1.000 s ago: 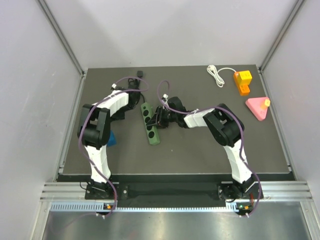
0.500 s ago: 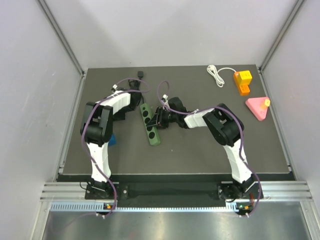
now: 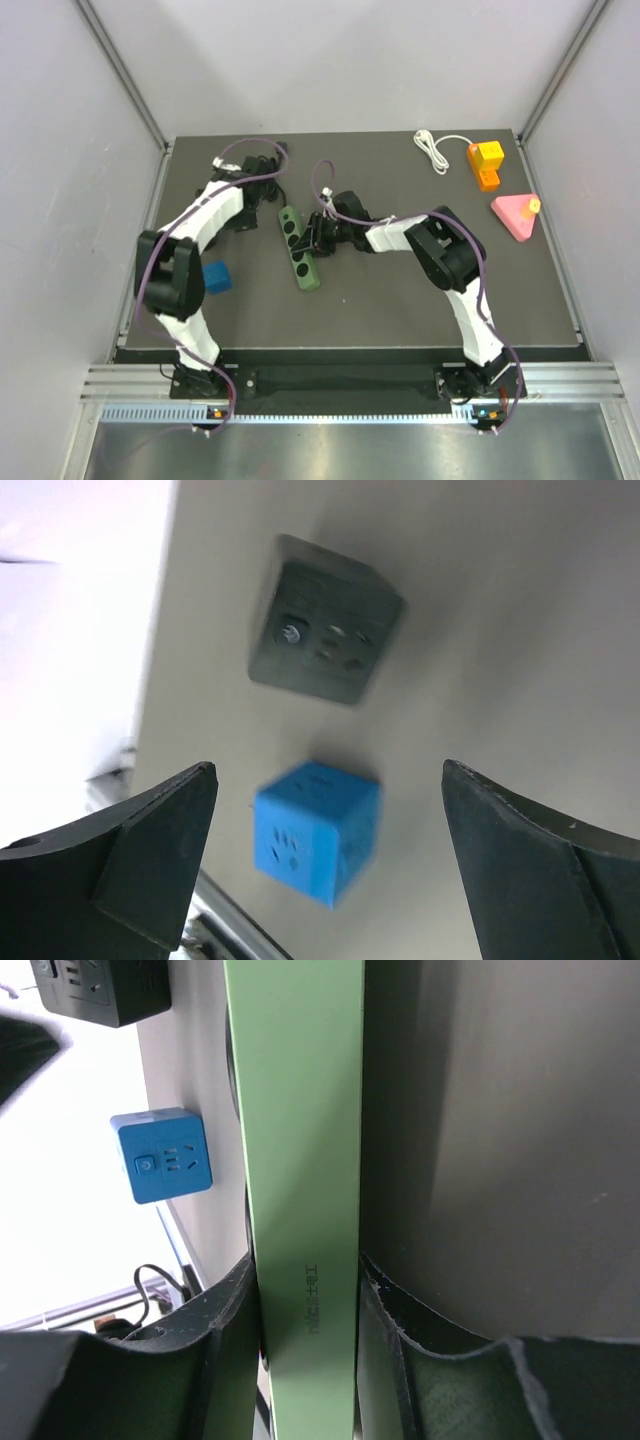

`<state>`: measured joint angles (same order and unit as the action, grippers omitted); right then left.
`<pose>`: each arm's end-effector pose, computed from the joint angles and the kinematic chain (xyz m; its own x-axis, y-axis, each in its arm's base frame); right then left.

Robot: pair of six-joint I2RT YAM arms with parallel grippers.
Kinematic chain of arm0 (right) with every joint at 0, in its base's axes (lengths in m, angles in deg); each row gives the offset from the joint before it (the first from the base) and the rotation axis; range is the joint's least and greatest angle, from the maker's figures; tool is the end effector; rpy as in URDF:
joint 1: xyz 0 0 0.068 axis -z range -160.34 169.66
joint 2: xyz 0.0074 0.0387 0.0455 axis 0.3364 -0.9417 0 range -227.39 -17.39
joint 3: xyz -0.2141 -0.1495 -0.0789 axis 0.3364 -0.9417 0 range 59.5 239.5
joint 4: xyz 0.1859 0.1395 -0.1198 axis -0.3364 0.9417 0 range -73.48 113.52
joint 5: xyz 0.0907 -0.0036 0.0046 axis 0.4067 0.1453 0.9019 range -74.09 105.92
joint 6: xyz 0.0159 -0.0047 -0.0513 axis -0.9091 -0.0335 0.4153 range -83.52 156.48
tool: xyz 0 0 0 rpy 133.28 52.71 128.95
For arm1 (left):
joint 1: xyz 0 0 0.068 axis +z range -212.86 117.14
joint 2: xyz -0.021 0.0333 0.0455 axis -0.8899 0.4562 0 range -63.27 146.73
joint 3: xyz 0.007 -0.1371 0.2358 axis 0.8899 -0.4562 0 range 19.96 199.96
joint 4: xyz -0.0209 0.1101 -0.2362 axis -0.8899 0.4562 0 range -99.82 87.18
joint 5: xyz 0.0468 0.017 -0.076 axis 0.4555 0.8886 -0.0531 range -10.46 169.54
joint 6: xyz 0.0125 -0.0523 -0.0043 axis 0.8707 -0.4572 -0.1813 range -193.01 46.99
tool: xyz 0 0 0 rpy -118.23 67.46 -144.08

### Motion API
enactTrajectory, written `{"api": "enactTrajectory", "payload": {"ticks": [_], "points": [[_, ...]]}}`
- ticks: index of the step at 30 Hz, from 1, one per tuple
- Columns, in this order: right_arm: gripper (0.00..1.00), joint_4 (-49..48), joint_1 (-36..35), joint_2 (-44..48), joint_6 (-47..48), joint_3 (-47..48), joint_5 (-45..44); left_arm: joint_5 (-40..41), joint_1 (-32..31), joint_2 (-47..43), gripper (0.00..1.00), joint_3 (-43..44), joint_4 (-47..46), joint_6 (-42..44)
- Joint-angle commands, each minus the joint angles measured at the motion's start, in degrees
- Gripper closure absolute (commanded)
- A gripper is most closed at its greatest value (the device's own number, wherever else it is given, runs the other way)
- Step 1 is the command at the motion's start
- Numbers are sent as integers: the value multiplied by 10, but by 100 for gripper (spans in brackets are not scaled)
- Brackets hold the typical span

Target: Pull the plug off the socket

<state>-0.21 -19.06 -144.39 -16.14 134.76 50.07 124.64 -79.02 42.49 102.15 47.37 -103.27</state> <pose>0.3482 0.3049 0.1098 -0.9682 0.0667 -0.2412 -0.1763 0.5025 0.8464 0.3490 -0.0749 0.2269 -0.8628 -0.1204 -0.4911 -0.4025 0.7514 0.5229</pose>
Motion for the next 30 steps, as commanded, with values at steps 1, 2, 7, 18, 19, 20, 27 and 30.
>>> {"api": "enactTrajectory", "payload": {"ticks": [1,2,7,18,19,20,27,30], "points": [[100,64,0,-30,31,19,-43,-133,1,-113,2,-17,-43,34],[100,65,0,-30,30,23,-44,-168,0,-131,2,-26,-51,39],[100,70,-9,-34,21,44,-59,-388,1,-251,2,-119,-123,33],[89,97,-35,-50,9,86,-74,-647,1,-402,2,-243,-217,43],[86,112,-35,-48,15,89,-80,-653,0,-411,2,-244,-217,49],[80,122,-35,-46,22,93,-84,-656,0,-419,2,-250,-216,51],[37,241,-34,-38,93,173,-124,-701,1,-482,2,-261,-196,45],[20,291,-34,-37,121,217,-138,-702,0,-509,2,-266,-172,49]]}}
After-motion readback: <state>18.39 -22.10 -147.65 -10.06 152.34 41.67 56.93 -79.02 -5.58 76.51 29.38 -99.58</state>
